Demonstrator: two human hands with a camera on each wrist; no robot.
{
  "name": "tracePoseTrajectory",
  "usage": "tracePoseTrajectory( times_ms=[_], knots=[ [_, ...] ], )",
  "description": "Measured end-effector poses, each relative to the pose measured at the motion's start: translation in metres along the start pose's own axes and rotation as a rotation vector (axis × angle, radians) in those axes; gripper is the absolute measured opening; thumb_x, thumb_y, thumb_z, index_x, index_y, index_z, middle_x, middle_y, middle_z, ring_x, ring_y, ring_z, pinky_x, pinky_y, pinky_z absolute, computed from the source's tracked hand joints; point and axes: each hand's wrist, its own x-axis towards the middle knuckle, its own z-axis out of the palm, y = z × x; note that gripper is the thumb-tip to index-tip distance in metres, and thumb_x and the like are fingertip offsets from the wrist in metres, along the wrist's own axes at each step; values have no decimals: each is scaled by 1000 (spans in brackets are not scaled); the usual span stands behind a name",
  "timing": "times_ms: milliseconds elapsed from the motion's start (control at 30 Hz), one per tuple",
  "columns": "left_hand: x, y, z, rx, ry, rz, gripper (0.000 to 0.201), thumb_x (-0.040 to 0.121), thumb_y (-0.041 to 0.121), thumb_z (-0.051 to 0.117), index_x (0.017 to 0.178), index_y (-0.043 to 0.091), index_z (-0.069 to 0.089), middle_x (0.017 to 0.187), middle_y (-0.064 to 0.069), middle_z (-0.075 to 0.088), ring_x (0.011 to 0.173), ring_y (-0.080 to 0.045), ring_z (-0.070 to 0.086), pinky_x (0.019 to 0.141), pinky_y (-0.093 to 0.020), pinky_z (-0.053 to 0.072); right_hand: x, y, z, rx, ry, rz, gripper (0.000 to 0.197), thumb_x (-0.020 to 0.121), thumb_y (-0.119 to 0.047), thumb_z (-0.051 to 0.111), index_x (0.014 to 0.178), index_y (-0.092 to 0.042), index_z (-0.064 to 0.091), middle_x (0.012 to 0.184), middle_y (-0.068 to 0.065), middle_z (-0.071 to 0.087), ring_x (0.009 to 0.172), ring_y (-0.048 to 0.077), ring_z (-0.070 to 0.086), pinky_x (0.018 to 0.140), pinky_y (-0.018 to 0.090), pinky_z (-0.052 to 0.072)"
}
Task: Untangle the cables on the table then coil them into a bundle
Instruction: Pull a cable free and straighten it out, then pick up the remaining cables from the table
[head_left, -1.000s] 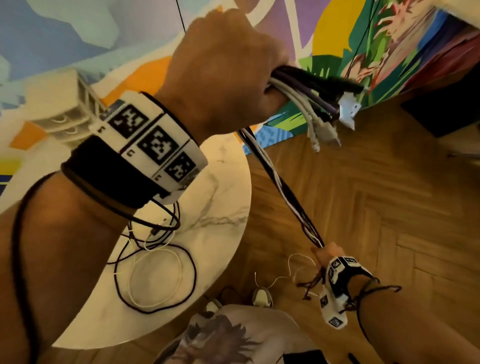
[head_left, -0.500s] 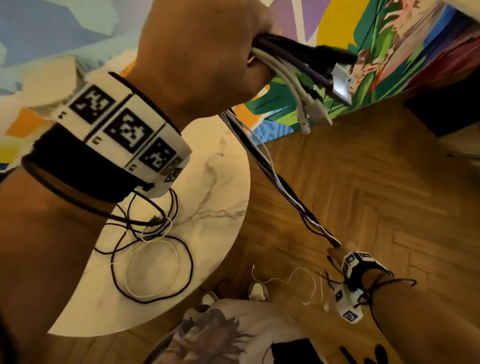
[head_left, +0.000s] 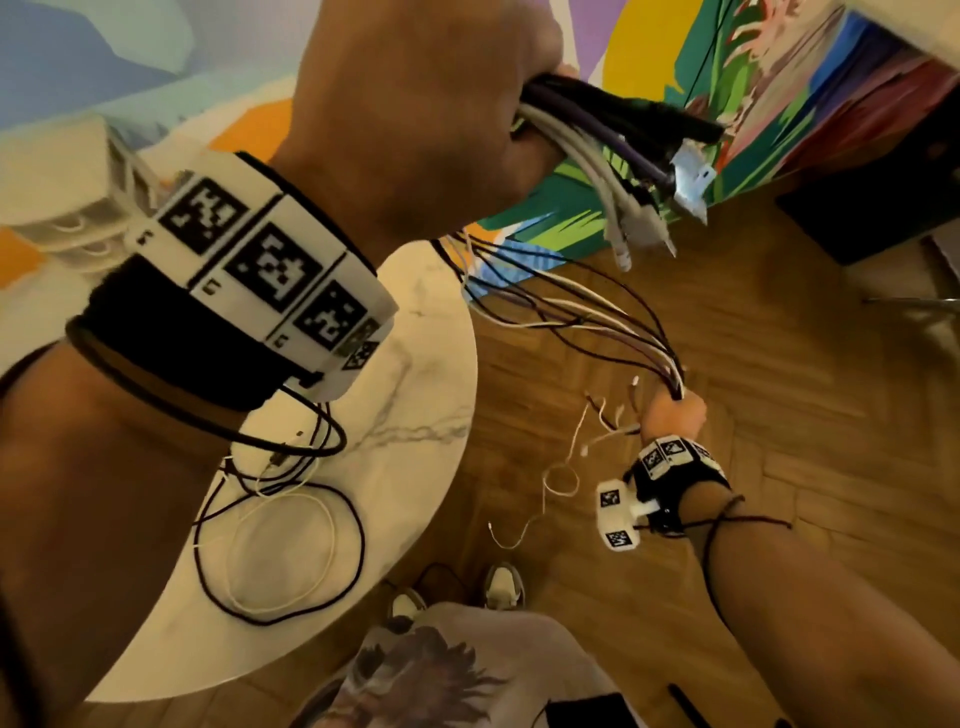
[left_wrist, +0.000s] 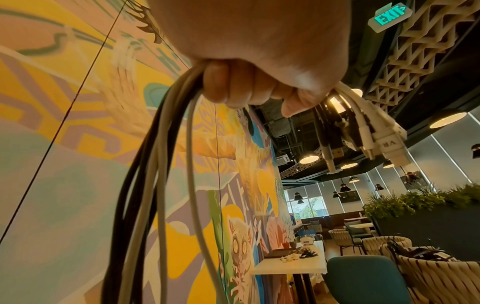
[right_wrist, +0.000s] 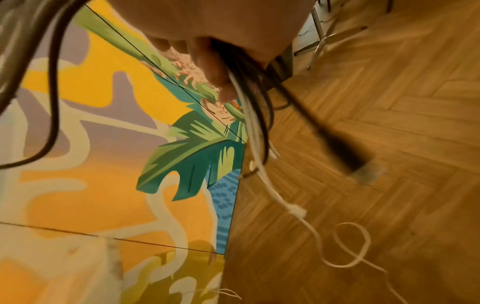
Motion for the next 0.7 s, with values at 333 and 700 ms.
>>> tracePoseTrajectory(
  times_ms=[333, 700],
  knots=[
    [5, 17, 71, -745, 141, -265, 34, 88, 30, 53, 56, 23, 48, 45, 15, 26, 41, -1, 25, 46, -15, 20, 18, 37, 12, -561, -491, 7, 39, 86, -24, 66, 122, -13, 53, 117, 11, 61, 90, 26, 58, 72, 30, 46],
    [-43, 43, 188, -1276, -403, -857, 6, 79, 4, 60, 80, 7, 65, 57, -3, 52, 45, -13, 42, 52, -28, 37, -63, -101, -5, 539, -861, -373, 32, 82, -30, 52, 107, -22, 69, 114, 6, 68, 108, 20, 63, 88, 28, 52]
  ],
)
